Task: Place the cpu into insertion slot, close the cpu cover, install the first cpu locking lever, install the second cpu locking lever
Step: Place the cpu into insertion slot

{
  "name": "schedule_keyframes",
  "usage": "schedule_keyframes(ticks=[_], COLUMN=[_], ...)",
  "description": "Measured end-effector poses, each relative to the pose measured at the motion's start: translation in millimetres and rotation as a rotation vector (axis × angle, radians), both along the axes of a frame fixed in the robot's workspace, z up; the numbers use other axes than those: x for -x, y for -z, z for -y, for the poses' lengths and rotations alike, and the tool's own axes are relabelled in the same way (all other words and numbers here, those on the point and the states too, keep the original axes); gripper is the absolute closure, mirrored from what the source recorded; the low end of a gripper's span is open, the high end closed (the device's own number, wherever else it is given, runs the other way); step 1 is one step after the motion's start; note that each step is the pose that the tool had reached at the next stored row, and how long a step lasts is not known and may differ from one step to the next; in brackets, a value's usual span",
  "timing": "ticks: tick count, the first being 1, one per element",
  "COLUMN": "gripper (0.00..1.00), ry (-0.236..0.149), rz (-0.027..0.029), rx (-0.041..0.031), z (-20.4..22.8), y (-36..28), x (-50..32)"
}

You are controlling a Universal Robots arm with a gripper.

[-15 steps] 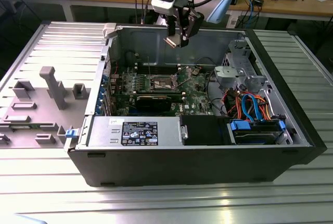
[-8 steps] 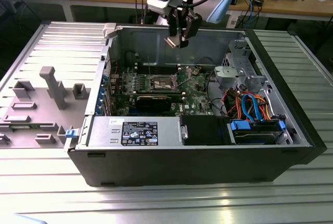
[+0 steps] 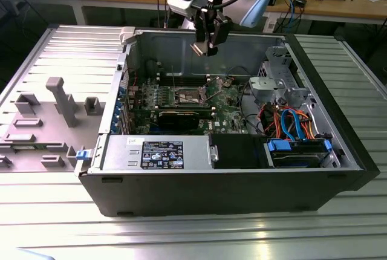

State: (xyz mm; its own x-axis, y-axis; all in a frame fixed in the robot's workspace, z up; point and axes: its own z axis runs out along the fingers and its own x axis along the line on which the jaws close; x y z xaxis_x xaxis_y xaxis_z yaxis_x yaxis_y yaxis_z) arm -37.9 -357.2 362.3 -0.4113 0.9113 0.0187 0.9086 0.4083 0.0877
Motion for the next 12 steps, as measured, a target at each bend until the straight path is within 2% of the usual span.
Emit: schedule_keyframes(ticks=[4,7,9,12], gripper=[0.46,0.46,0.46,0.46], ry=[0.006,0.068,0.091,0.148], rz=[-0.0001,-0.0002,-0.0002,-0.0003], rx=[0.0007,0.0008,0.001,0.001], z=[0.0,0.0,0.0,0.0], y=[0.2,1.8,2.3,3.9], x=[0.0,0.0,0.0,0.0])
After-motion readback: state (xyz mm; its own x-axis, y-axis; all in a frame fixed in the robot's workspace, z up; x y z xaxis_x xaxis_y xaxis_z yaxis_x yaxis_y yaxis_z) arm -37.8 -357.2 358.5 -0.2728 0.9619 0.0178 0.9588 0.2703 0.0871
